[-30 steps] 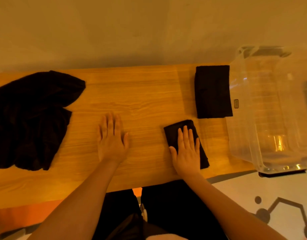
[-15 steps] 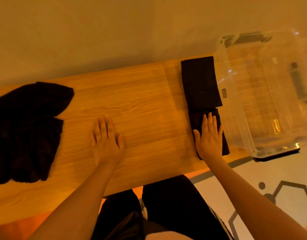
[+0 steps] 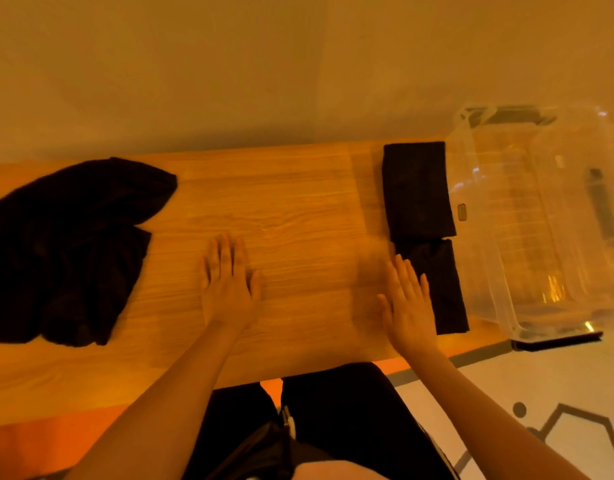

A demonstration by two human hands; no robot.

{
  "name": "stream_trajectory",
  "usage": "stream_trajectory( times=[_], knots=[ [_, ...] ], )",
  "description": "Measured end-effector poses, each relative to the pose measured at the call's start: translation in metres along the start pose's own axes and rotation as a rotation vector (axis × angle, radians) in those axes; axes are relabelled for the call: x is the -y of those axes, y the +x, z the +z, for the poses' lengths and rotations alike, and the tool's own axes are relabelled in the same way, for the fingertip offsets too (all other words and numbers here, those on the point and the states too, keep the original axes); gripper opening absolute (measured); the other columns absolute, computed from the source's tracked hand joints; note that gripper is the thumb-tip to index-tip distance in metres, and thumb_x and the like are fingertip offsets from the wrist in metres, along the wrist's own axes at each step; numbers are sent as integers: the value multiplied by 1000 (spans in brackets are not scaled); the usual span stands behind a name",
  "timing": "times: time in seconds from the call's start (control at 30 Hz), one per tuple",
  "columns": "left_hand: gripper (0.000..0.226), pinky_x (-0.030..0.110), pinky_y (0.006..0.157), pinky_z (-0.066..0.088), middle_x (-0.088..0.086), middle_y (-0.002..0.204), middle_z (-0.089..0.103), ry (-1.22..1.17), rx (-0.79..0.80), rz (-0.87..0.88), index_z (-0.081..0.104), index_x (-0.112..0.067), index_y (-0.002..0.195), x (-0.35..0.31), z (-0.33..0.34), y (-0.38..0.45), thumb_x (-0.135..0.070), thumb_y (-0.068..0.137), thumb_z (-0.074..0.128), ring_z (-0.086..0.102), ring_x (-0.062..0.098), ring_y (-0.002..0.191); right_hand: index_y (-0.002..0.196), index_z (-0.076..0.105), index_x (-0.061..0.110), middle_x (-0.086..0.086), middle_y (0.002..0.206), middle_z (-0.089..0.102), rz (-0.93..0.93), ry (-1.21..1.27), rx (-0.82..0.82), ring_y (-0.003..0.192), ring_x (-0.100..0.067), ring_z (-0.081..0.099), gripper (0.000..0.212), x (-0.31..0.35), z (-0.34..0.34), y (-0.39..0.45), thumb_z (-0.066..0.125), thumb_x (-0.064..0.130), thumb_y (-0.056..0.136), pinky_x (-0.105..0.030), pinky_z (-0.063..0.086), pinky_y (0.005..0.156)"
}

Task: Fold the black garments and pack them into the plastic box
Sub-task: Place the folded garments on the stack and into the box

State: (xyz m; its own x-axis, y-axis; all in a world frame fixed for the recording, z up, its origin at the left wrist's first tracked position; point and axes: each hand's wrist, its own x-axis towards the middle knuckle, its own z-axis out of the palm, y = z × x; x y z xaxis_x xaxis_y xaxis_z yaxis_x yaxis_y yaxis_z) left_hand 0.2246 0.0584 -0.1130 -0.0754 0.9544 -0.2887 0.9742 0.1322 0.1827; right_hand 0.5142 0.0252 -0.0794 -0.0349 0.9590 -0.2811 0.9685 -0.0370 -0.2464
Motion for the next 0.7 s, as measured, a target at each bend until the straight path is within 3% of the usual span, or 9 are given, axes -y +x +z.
stream_trajectory(
  times=[0.1,0.17,0.27,0.33,0.4,0.47,0.57,0.7],
  knots=[
    [61,39,113,-11,8,154,-10,-34,54,56,-5,-16,145,5,-12,0,-44,95,14,-13,22,142,146,13,16,-5,153,17,-176,21,75,142,-16,6,69,45,-2,24,0,56,92,-36,4,115],
    [60,37,112,-8,9,156,4,-105,49,85,9,-14,147,14,-24,-2,-40,94,20,-2,23,144,147,15,12,-9,153,19,-278,20,129,142,-21,10,76,81,-1,46,-6,57,89,-38,8,114],
    [54,43,111,12,15,147,34,-161,-53,79,35,-8,141,47,-45,-9,-32,93,34,27,31,139,147,13,11,-10,155,12,-427,-34,220,144,-25,5,86,140,2,80,-12,61,82,-37,1,114],
    [51,50,107,25,16,142,43,-104,-159,8,45,-6,135,81,-58,-11,-24,87,48,36,33,134,148,7,14,-8,156,6,-496,-59,247,145,-23,3,69,180,5,96,3,54,92,-37,1,117],
    [51,52,108,24,16,144,40,-131,-262,-122,45,-6,134,117,-70,-14,-20,87,57,32,33,136,148,6,12,-8,157,4,-549,-66,283,145,-22,4,58,219,8,112,29,35,99,-33,3,116],
    [54,48,112,18,13,150,30,-209,-287,-263,37,-8,139,152,-81,-17,-31,93,52,22,30,140,147,12,9,-10,156,9,-613,-47,292,144,-23,9,61,260,8,128,41,29,97,-31,6,115],
    [67,46,114,14,10,154,18,-250,-171,-358,21,-8,146,193,-86,-19,-44,93,44,11,26,144,147,18,11,-8,155,18,-690,-3,279,143,-23,15,70,322,12,151,53,35,90,-35,15,116],
    [70,43,115,8,8,157,7,-209,16,-275,11,-8,148,219,-73,-29,-45,95,38,2,23,145,146,24,18,-4,153,25,-688,-141,305,141,-20,19,73,375,26,169,60,37,85,-36,16,111]
  ],
)
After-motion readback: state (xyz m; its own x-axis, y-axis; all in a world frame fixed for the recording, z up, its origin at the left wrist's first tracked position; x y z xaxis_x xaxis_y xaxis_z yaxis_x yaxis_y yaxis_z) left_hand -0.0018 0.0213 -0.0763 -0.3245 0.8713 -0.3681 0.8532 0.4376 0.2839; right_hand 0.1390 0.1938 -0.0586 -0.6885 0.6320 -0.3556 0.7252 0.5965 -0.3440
